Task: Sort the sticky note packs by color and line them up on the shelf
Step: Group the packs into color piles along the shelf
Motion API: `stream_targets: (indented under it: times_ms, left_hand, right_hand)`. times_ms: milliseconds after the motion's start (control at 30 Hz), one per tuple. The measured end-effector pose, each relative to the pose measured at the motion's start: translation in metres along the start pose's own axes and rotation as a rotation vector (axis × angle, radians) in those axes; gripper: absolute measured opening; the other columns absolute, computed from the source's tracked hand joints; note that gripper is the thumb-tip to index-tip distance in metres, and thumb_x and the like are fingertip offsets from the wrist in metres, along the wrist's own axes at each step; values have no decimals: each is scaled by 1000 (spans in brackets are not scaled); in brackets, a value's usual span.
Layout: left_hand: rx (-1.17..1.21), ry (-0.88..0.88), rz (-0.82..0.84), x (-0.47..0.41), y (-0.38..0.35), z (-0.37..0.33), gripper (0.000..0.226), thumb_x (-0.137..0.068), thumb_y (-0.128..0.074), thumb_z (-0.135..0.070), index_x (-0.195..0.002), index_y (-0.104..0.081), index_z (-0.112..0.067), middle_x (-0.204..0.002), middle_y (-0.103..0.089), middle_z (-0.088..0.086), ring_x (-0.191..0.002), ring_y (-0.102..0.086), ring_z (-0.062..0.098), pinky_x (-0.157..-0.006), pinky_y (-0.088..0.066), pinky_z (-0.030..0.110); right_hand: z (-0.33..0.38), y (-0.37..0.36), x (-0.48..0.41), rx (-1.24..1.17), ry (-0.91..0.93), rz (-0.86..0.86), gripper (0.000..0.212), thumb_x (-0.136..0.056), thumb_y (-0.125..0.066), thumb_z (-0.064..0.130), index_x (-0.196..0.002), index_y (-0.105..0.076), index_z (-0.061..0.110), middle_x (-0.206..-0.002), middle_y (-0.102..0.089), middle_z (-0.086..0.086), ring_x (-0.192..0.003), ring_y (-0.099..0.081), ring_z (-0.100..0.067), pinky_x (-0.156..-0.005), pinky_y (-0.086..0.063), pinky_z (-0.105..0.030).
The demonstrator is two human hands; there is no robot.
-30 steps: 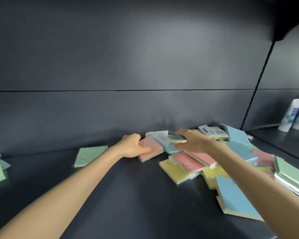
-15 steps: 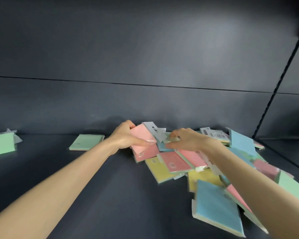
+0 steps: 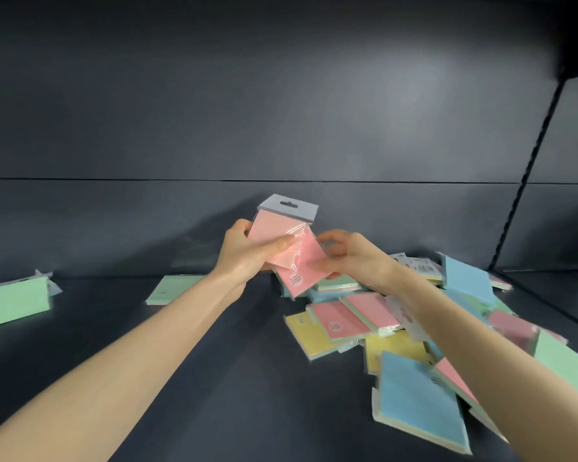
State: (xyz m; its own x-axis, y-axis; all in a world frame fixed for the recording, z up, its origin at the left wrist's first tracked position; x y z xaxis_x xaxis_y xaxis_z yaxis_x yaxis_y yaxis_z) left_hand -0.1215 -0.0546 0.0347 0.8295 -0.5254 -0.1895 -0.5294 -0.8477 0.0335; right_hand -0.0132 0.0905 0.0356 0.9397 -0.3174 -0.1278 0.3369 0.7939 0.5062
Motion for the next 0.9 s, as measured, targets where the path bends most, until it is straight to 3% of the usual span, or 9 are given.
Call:
stream_targets:
  times_ms: [133,300,400,467,533,633,733,900]
  left_hand:
    - [38,39,59,4,-2,0,35,-83,-71,-19,-109,-52,-4,-105,-65,8,-87,-68,17,-63,-60,30]
    - [-18,50,28,9,5,2,27,-88,-65,-23,-108,-56,-8,-106,-66,6,-90,-64,18,-71,-53,30]
    - [38,57,-4,16,10,-2,23,-90,-61,-19,-108,-55,-5,-105,-64,8,-84,-62,18,-63,-49,27]
    - [36,39,-46,22,16,-5,21,-92,-57,-14,-110,-54,-5,-106,-64,9,-85,-63,19,-65,-53,31]
    - [19,13,-96,27,25,-8,20,-92,-54,-10,-112,-53,-7,-109,-63,8,-89,-63,20,-69,-56,35]
    - [-40,-17,-145,33,42,-8,34,-91,-54,-6,-123,-48,-15,-113,-64,5,-96,-64,23,-58,-54,28]
    - [-118,-20,-150,40,61,-4,53,-89,-54,-3,-136,-39,-25,-112,-65,3,-90,-65,20,-53,-52,24]
    - [-244,19,-118,40,97,8,55,-88,-55,-4,-129,-42,-37,-108,-64,5,-94,-64,24,-66,-60,43]
  right_hand:
    - [0,8,5,-140,-39,-79,35,-85,-65,2,-118,-52,3,-89,-69,-8,-59,-63,-9,-57,-51,-21]
    - [3,11,14,-264,-79,-137,31,-86,-65,5,-113,-50,3,-90,-63,-10,-47,-61,-16,-53,-55,-24]
    - [4,9,19,-334,-77,-159,37,-85,-65,3,-117,-48,5,-98,-61,-9,-52,-66,-21,-61,-60,-29]
    - [4,7,22,-371,-65,-148,42,-86,-63,-1,-123,-45,7,-98,-60,-9,-61,-67,-27,-69,-59,-35]
    - [5,3,24,-402,-65,-114,43,-86,-60,-6,-122,-42,11,-96,-59,-9,-67,-66,-30,-69,-60,-36]
    - [7,-6,22,-364,-89,-77,44,-86,-55,-12,-120,-41,13,-93,-58,-7,-72,-66,-26,-60,-60,-32]
    - [7,-24,13,-273,-93,-30,43,-85,-53,-13,-118,-39,11,-100,-59,-12,-79,-66,-25,-68,-60,-41]
    - [7,-68,-9,-52,-135,46,44,-85,-53,-11,-121,-35,7,-92,-57,-8,-75,-62,-16,-59,-58,-32]
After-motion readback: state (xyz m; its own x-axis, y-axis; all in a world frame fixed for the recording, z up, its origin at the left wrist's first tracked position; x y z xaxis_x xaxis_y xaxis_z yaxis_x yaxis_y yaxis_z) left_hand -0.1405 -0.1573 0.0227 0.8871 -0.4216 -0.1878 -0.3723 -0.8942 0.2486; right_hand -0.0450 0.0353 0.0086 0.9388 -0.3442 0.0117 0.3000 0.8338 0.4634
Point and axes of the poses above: each hand's wrist, its own x-axis away from the middle knuckle, its own y-axis out of the back of the hand, z = x × y, the point moved 5 cm from there along -x, towards the middle knuckle
